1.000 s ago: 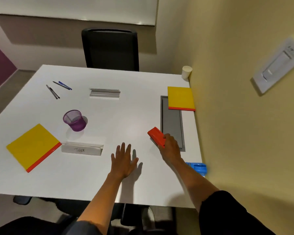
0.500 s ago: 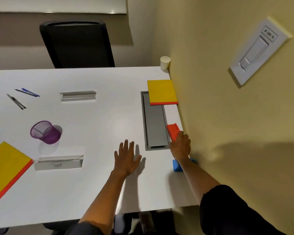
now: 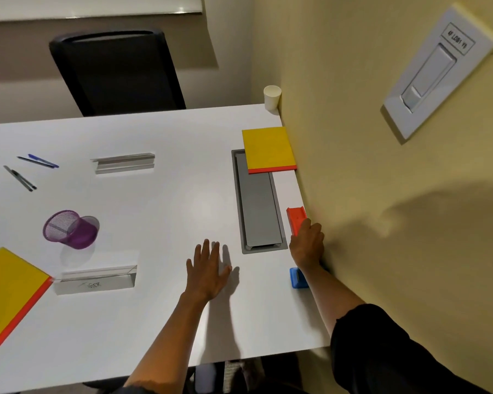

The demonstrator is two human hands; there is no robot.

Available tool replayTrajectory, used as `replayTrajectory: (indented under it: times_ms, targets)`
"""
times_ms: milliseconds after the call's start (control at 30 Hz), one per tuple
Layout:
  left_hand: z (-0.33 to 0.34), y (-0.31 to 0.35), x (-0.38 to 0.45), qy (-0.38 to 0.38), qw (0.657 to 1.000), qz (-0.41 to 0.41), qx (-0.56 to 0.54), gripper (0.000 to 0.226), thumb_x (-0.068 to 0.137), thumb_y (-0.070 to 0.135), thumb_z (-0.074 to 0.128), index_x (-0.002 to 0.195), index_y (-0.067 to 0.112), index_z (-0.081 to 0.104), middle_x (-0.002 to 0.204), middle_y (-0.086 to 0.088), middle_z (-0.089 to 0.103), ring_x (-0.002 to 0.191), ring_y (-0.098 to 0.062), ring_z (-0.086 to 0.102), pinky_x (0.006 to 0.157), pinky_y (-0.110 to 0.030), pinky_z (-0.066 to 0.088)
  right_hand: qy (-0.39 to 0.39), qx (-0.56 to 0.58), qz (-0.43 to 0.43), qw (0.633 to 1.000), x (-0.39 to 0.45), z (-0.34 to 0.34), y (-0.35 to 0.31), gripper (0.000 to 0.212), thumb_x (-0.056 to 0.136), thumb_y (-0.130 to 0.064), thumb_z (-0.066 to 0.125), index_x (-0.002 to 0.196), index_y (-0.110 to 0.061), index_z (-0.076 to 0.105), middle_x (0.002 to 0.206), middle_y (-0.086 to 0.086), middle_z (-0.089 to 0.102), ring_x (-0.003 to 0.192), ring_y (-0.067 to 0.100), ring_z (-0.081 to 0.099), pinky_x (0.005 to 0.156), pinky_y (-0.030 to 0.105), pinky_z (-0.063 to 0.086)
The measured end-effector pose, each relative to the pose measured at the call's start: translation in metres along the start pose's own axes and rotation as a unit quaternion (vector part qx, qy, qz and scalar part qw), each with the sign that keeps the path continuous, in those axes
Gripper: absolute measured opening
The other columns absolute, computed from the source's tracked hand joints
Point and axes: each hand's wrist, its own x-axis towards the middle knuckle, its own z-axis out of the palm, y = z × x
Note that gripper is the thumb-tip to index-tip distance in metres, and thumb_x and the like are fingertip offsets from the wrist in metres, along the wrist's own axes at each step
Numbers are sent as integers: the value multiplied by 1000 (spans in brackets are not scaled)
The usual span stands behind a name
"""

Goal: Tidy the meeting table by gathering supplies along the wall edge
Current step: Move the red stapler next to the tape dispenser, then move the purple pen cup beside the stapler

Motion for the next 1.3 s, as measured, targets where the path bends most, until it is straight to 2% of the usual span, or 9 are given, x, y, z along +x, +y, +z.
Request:
replayTrajectory:
  times_ms: [167,467,633,767,900,1000,1300]
  targets:
    - [2,-2,-3,-1,1000,-4,-1,73,95,52,37,153,20,7,161,-5,-2,149,-27,-3,116,-53,14,-13,9,-3,1000,7,5,3,40,81,-19,72,113,-8,50,109,16,49,95,35,55,71,43,53]
    - [6,-2,-8,-11,1000,-11,1,73,95,51,39,153,21,6,161,-5,-3,149,-27,-4,117,-53,13,-30,6,-15,999,5,4,6,41,83,-23,68,115,-8,48,112,15,48,100,33,54,75,40,52]
    - [3,-3,-12,-3,1000,-12,-5,73,96,49,40,153,21,5,161,-4,-5,149,-27,-6,117,-52,12,-8,4,-28,1000,-2,0,8,58,77,-46,70,117,-11,47,112,13,50,96,30,55,74,40,52]
    - [0,-8,-19,8,1000,-19,-15,73,95,48,42,153,21,5,161,-4,-5,149,-27,-6,117,-52,11,54,13,-100,993,-11,-6,-2,58,79,-48,67,121,-12,50,120,14,53,104,33,56,83,43,50]
    - [-3,-17,-32,22,999,-36,-25,73,95,48,42,153,23,4,161,-4,-7,149,-26,-7,118,-52,10,25,55,-169,984,-25,-11,-22,53,82,-47,64,123,-15,52,131,11,52,118,32,51,95,46,46]
    - [-7,-27,-46,37,997,-52,-43,73,95,47,42,153,23,5,161,-3,-7,149,-26,-7,117,-52,9,20,73,-204,976,-40,-11,-40,52,81,-45,66,122,-17,54,130,9,53,115,29,52,93,43,46]
    - [-26,-81,-102,96,983,-139,-70,73,95,50,41,153,24,5,161,-4,-9,148,-26,-9,118,-52,8,-25,98,-317,943,-99,2,-107,49,83,-48,62,122,-21,51,133,3,46,117,28,47,95,46,44]
